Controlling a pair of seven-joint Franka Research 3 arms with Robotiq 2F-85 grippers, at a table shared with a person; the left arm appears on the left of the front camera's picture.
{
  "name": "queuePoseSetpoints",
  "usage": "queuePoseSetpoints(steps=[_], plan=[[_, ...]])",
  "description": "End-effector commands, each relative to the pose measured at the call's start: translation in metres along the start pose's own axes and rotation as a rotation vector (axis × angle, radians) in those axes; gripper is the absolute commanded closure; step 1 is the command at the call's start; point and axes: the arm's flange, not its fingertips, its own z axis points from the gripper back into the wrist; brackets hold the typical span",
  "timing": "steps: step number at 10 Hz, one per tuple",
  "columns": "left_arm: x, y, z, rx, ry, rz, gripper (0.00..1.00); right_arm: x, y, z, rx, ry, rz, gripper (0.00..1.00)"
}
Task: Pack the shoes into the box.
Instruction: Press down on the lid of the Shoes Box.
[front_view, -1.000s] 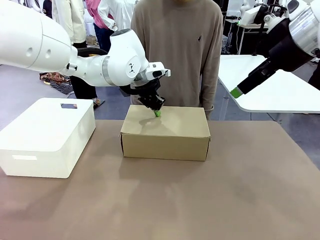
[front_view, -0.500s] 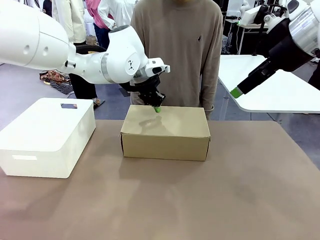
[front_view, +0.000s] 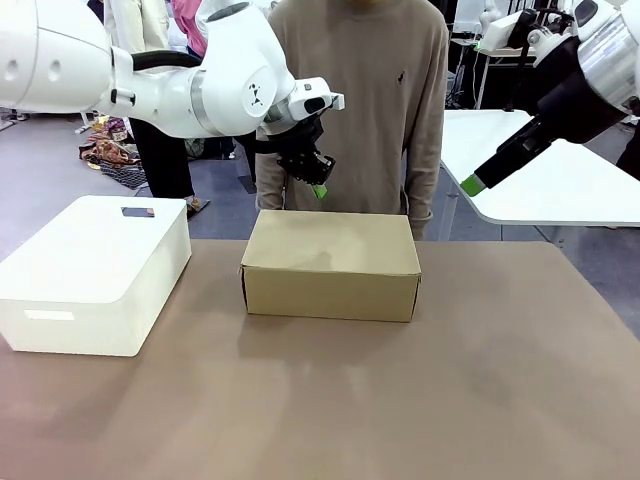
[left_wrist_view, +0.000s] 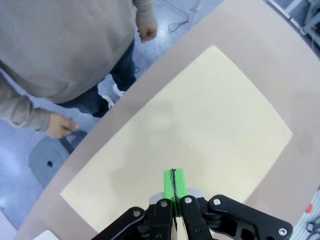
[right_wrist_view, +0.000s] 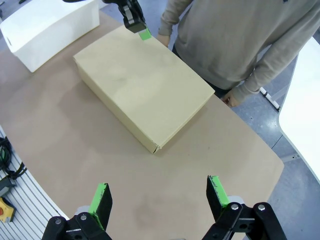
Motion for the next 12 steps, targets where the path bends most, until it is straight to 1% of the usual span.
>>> queuePoseSetpoints(steps=[1, 9, 10, 12], plan=[[0.000, 0.007, -0.007, 0.014, -0.007, 0.021, 1.00, 0.005, -0.001, 0.003, -0.006, 0.015, -0.003, 0.00], [0.000, 0.006, -0.010, 0.001, -0.001, 0.010, 1.00, 0.005, -0.001, 0.003, -0.006, 0.015, -0.003, 0.00], [-0.008, 0.006, 0.011, 0.059, -0.025, -0.011, 1.00, 0.005, -0.001, 0.003, -0.006, 0.015, -0.003, 0.00], [-0.029, -0.002, 0.054, 0.093, -0.020, -0.033, 1.00, 0.005, -0.001, 0.003, -0.006, 0.015, -0.003, 0.00]])
